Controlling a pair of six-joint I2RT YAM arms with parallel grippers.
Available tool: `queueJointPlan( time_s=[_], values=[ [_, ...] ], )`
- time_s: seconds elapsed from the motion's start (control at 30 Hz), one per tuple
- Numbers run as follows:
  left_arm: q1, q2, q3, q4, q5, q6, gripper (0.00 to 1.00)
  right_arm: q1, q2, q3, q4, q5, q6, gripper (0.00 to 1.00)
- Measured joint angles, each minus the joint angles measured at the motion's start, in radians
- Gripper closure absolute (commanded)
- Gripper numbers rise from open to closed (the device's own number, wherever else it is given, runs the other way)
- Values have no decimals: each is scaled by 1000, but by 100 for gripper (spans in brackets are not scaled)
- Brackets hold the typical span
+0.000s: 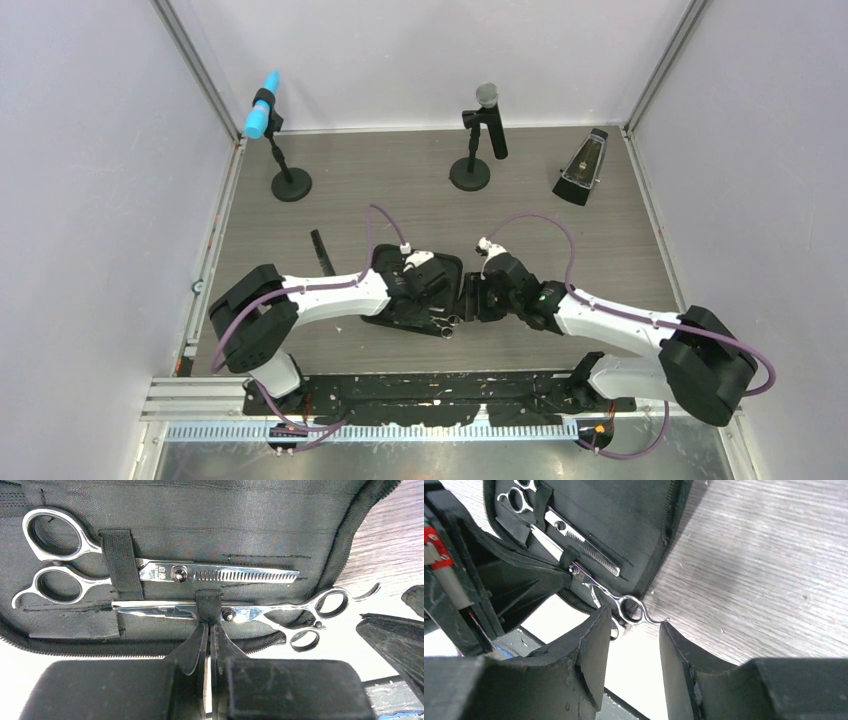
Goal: Sort the hair-cutting tools
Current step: Place the scissors in the hairdressing tool bag.
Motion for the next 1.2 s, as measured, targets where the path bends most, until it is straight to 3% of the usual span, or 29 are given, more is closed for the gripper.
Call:
queueJointPlan(
  time_s=[0.4, 0.53, 0.73, 1.2],
  values=[
    [0, -35, -47, 55, 1, 2, 100, 1, 14, -97, 63, -27, 81, 57],
    [0, -50, -65, 76, 1, 2, 100, 1, 64, -96, 138, -43, 98, 68],
    [0, -63, -81, 96, 2, 3, 100, 2, 116, -77, 172, -68, 94, 94],
    [8, -159, -209, 236, -7, -59, 100, 116, 145, 70, -40, 113, -7, 95]
  ],
)
